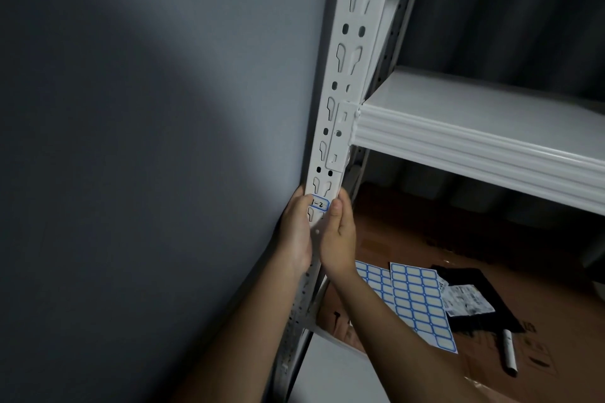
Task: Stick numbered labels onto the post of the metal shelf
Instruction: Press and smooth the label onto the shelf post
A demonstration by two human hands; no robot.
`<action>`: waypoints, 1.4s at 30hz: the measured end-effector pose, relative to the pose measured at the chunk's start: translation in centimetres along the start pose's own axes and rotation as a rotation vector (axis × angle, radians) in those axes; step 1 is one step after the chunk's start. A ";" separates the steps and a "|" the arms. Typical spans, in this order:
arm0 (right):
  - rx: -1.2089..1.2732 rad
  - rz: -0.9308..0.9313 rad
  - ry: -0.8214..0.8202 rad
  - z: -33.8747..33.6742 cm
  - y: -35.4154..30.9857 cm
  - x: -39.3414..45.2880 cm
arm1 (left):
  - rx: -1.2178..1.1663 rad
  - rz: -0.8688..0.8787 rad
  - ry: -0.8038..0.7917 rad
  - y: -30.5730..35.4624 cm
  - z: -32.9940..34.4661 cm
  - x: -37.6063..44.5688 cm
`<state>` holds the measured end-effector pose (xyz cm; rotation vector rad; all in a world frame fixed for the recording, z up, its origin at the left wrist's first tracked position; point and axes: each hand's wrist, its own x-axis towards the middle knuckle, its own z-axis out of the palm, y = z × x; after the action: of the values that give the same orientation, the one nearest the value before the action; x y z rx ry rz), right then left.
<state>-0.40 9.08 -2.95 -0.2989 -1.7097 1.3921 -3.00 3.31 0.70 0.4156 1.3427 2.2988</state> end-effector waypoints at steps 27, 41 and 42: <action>0.025 -0.028 -0.007 0.2 -0.8 -0.3 | 0.038 -0.003 -0.011 0.1 -0.3 0.1; 0.007 0.001 0.001 0.1 -0.3 -0.1 | -0.008 -0.040 -0.018 -0.2 -0.5 0.0; 0.007 -0.003 0.002 0.1 -0.3 -0.2 | 0.006 -0.030 -0.019 -0.2 -0.5 0.1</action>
<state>-0.30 8.79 -2.74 -0.2939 -1.7029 1.3944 -3.24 3.08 0.25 0.4152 1.3378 2.2623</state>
